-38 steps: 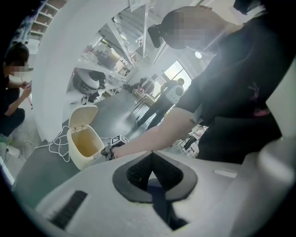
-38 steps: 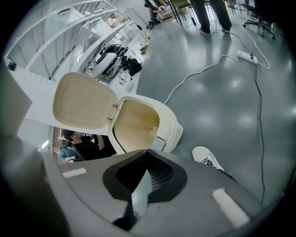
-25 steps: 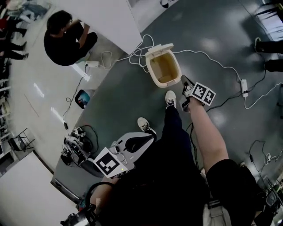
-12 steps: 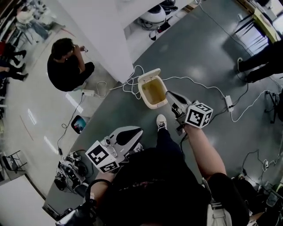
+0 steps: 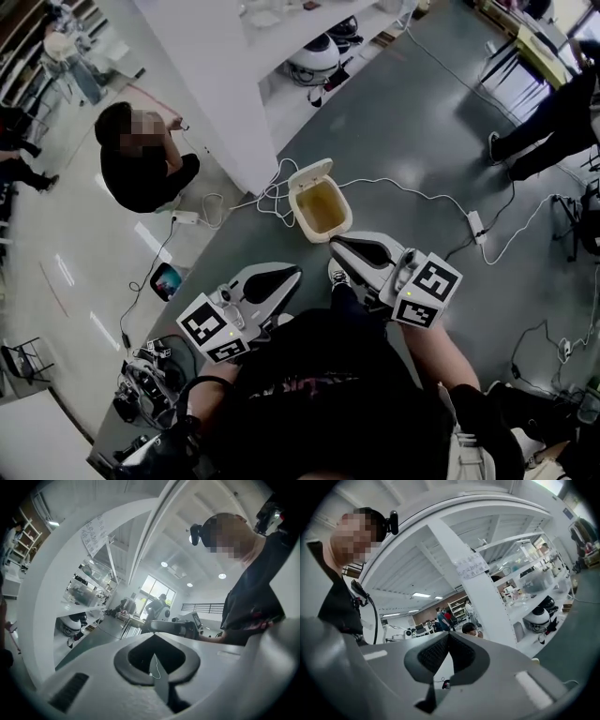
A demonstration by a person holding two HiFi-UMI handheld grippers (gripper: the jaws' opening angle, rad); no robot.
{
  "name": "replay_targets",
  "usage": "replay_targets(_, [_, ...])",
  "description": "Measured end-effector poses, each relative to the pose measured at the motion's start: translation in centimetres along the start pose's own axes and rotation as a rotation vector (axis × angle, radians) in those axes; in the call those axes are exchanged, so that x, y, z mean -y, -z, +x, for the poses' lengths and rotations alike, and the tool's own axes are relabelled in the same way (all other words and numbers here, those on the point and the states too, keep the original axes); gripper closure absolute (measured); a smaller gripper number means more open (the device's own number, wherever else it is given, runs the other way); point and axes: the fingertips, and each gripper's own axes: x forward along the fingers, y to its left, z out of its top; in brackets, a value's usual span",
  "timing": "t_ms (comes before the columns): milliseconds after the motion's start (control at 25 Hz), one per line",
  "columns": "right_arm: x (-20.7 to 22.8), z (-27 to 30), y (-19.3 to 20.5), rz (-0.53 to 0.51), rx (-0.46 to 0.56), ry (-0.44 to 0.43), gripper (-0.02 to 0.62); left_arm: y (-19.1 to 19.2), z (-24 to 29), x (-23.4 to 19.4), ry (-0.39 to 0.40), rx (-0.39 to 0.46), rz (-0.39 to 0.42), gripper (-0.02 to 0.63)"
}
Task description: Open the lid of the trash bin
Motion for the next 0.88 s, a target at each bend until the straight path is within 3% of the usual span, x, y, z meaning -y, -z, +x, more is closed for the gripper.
replay_targets(360, [-7.6, -0.9, 1.2, -0.089, 0.007, -0.028, 0.589, -0.9, -2.4, 3.3, 0.030, 0.038, 0.029, 0.603])
replay_targets(880, [-11.0, -2.5, 3.7, -0.078, 0.007, -0.009, 0.589, 0.2, -3.5, 5.8, 0.049, 0.020, 0.020, 0.603])
